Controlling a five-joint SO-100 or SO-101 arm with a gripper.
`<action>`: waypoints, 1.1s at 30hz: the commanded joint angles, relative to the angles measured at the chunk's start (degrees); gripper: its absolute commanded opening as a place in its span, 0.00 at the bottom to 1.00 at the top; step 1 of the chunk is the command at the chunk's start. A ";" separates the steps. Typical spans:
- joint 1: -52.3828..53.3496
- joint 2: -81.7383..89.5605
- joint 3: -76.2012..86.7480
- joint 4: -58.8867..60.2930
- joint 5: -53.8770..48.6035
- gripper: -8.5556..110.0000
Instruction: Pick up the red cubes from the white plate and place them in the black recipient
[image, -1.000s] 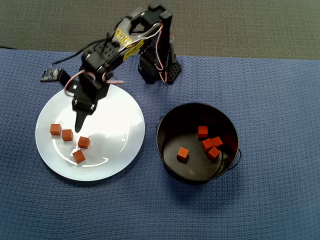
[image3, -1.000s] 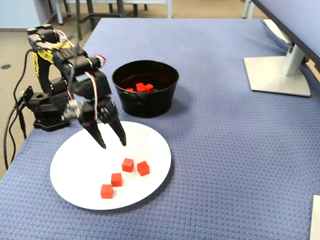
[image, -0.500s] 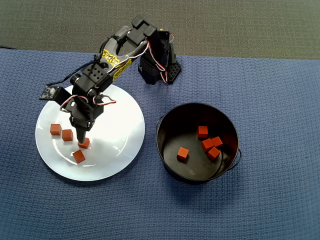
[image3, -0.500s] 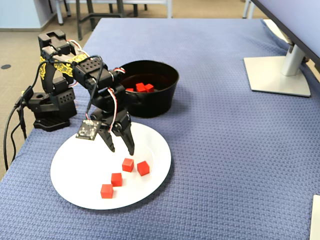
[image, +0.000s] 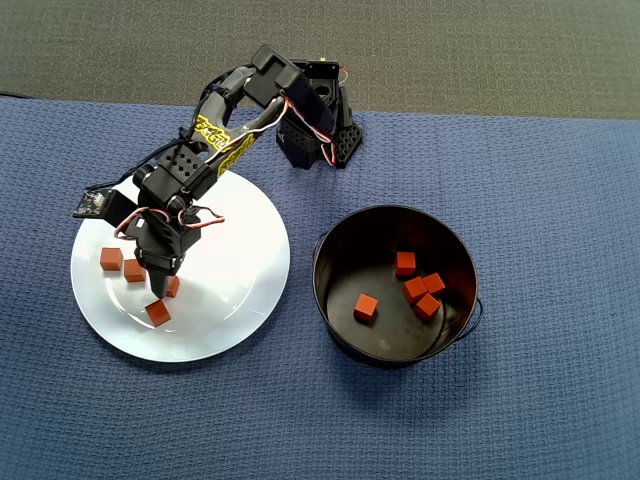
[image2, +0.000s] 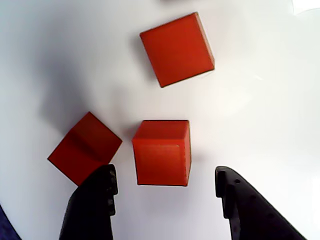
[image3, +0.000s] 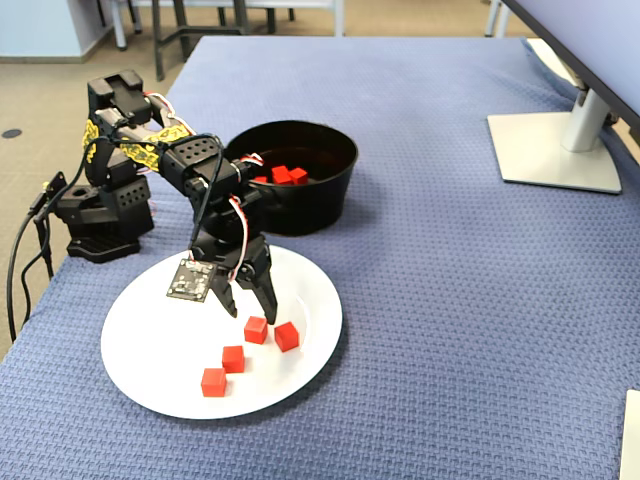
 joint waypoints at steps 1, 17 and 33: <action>0.09 -0.44 -4.57 -0.62 -0.53 0.22; 0.70 -4.22 -7.03 -1.49 -1.67 0.13; -1.58 40.43 7.12 5.45 6.33 0.07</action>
